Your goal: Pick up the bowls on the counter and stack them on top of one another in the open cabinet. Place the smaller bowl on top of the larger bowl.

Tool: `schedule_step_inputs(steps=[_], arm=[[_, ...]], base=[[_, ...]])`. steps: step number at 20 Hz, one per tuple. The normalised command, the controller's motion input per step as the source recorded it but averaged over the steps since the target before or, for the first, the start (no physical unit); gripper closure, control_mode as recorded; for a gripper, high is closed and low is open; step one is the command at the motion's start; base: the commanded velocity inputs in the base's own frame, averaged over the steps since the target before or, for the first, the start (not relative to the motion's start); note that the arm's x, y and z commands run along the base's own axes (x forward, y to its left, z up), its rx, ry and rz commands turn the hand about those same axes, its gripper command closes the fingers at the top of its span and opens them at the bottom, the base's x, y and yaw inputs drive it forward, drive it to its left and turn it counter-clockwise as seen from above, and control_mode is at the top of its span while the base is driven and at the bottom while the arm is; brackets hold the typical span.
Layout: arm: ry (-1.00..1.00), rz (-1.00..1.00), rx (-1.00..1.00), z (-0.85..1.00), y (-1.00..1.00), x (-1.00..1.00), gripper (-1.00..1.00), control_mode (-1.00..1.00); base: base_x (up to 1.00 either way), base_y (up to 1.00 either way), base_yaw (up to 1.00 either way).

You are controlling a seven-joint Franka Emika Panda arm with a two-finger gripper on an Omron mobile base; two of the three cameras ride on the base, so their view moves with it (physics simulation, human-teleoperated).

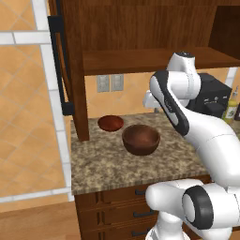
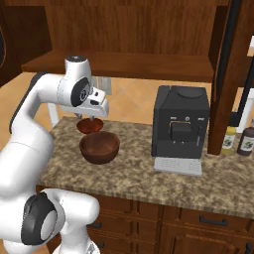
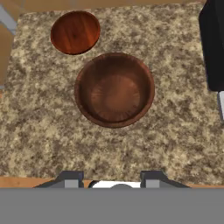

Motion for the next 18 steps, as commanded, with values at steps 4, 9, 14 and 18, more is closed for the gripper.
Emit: schedule_step_inputs(steps=[4, 9, 14, 18], arm=[[-0.09, -0.03, -0.03, -0.01, 0.6, 0.03, -1.0, -1.0], [-0.14, 0.0, -0.11, -0.05, 1.0, 0.0, -1.0, -1.0], [-0.09, 0.0, -0.33, -0.31, 0.95, 0.11, -1.0, -1.0], [0.0, 0.01, -0.27, -0.56, 0.3, 0.28, -1.0, -1.0]], base=[[0.0, 0.0, 0.0], [0.0, 0.0, 0.0], [0.0, 0.0, 0.0], [0.0, 0.0, 0.0]])
